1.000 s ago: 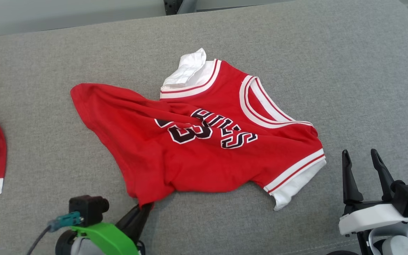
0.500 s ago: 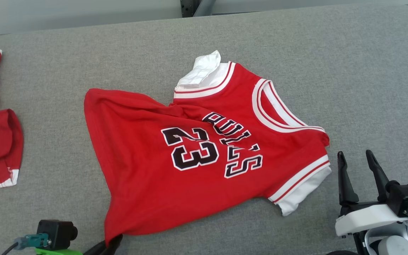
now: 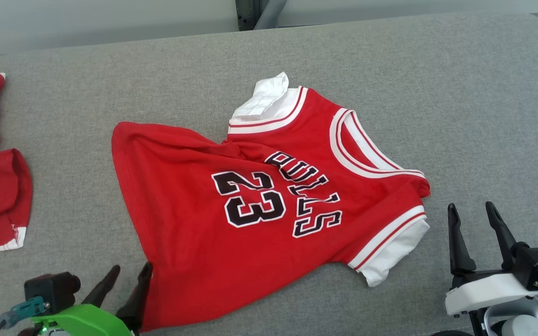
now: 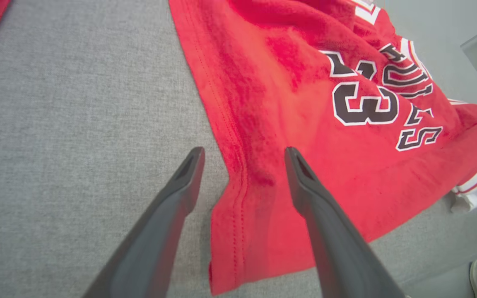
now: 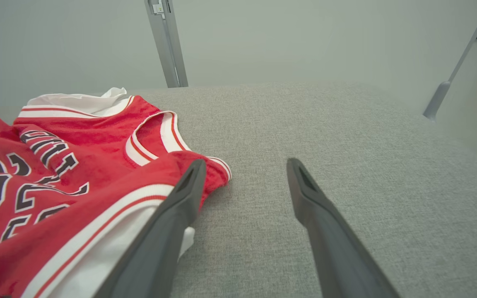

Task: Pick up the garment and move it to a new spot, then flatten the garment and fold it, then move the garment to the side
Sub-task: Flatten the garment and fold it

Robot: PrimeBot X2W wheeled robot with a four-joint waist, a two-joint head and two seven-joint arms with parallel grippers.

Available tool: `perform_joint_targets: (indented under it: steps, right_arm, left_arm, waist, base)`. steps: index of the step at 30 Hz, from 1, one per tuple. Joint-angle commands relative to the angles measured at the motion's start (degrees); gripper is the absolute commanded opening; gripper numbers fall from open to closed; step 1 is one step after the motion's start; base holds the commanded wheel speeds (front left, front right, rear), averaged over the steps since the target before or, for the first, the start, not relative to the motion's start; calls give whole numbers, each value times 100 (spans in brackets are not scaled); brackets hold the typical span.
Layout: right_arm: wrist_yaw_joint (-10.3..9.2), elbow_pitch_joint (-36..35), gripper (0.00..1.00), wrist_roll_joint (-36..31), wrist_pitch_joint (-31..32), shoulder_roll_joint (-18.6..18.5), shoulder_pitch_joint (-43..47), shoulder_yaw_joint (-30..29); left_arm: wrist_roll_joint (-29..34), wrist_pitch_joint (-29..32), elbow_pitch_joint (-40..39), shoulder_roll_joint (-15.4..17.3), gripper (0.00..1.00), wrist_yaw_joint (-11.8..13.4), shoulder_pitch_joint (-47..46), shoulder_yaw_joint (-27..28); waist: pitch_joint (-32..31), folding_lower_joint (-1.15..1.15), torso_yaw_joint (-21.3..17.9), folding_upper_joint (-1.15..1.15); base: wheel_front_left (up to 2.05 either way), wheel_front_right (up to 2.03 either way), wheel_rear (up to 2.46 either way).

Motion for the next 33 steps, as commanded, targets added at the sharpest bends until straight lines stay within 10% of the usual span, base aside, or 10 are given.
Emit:
perform_joint_targets:
  steps: [1, 9, 20, 33]
  right_arm:
    - [-8, -38, 100, -62, -18, -14, 37, 2]
    - [-8, -274, 100, -108, -18, -16, 165, -114]
    - [-8, -325, 100, 65, -18, -15, -107, 80]
    - [-8, -325, 100, 249, -18, -12, -208, 156]
  left_arm:
    - [64, -94, 34, -7, 100, 25, -119, 46]
    - [895, -1017, 288, -606, 100, -270, -710, -344]
    - [1903, -102, 1965, -2104, 100, -1193, -3252, -1802]
    - [2779, 1048, 4141, -2230, 100, -1840, -4803, -2746]
  waist:
    - [-12, 0, -6, 0]
    - [-11, 0, -32, 0]
    - [319, 0, -496, 0]
    - [566, 0, -985, 0]
  base:
    - [0, 0, 0]
    - [0, 0, 0]
    - [0, 0, 0]
    - [0, 0, 0]
